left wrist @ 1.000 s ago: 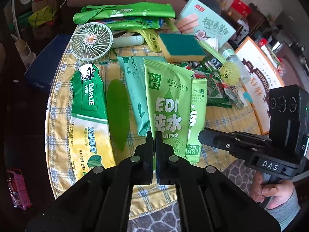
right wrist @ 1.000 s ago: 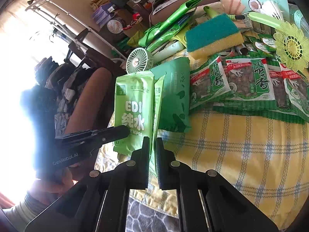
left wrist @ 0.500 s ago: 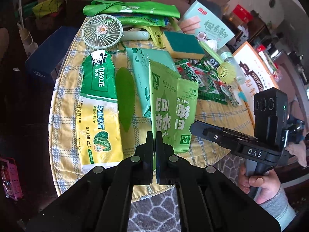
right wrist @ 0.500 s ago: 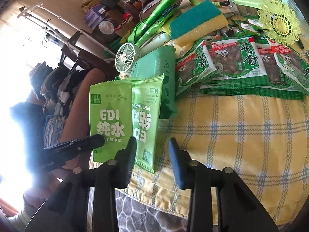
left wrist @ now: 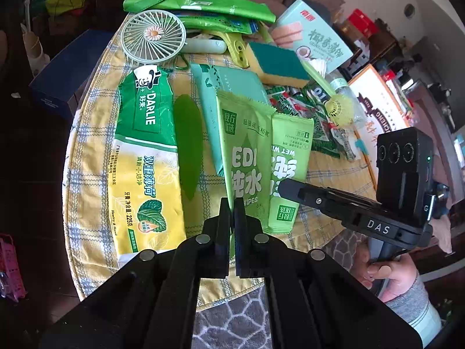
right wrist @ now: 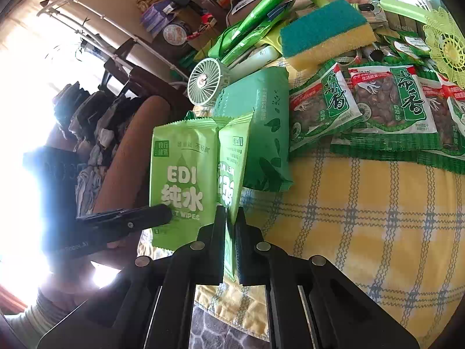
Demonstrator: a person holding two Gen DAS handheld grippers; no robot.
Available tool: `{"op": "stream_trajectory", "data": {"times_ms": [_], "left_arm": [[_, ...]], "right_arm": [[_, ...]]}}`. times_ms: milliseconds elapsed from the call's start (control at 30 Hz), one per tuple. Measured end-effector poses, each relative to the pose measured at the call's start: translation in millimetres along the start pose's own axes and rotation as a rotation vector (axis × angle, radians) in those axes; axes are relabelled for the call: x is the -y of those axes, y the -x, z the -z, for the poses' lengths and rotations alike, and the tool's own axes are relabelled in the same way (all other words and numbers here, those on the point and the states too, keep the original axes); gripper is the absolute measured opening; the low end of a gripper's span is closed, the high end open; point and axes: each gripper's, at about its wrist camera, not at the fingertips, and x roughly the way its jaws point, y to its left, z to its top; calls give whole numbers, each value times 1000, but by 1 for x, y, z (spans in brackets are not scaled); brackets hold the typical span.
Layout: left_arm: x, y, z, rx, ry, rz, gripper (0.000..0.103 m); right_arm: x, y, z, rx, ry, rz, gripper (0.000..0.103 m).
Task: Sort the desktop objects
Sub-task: 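Close the left gripper on one EDI packet while the right gripper grasps another, then lift both EDI packets and carry them over the cardboard box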
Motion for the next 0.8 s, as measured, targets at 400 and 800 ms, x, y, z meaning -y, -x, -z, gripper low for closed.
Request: {"op": "stream_trajectory", "data": {"times_ms": [400,800], "left_arm": [[23,7,-7,31,-43,20,2],[43,59,-13,101,-73,-10,2]], "right_arm": [[-9,13,-5,24,14,54,3],[-18,31,-10,4,25,134,2]]}}
